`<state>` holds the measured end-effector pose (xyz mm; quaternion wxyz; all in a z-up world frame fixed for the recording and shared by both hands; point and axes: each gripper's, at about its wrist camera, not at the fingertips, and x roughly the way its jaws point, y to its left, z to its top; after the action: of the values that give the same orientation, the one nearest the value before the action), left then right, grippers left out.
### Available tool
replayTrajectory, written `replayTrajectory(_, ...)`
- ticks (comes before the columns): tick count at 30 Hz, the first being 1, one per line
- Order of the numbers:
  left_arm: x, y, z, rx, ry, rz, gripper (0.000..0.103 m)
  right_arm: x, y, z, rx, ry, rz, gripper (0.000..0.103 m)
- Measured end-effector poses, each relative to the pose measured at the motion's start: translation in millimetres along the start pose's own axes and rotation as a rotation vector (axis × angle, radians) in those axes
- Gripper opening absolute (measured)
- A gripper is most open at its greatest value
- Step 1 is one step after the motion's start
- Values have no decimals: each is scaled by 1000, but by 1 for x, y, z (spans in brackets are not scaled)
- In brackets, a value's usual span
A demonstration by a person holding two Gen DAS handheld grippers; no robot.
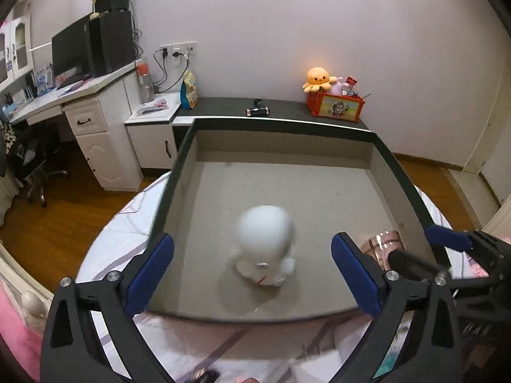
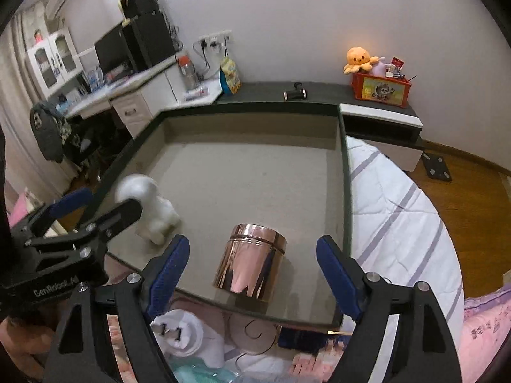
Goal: Organize rigid objects
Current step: 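Place the white figure in the pink box with the left tool while the right tool places the canister, then grasp the black hair clip with the left tool while the right tool grasps the Dental Flossers box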
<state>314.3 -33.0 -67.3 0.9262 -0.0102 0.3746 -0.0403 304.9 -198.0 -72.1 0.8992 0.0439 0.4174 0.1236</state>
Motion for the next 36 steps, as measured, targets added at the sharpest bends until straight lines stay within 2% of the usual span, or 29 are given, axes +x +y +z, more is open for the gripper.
replayTrajectory(3,-27,8,-7,-7,-61,-6,103,-26,-1,-7,32,-58,0,93)
replayTrajectory(8,-87,24,-40,-55,-185,-49,103,-76,8,-46,57,-150,-1,93)
replayTrajectory(11,-116,30,-65,-72,-218,-43,103,-97,12,-75,78,-182,9,93)
replayTrajectory(16,-153,31,-105,-62,-236,-18,103,-129,27,-122,76,-223,-4,94)
replayTrajectory(24,-189,32,-157,-83,-209,0,103,-159,30,-162,64,-273,-84,94)
replayTrajectory(30,-211,28,-176,-72,-215,21,103,-164,38,-176,41,-277,-96,94)
replayTrajectory(36,-222,29,-177,-77,-234,31,103,-167,46,-179,25,-289,-79,94)
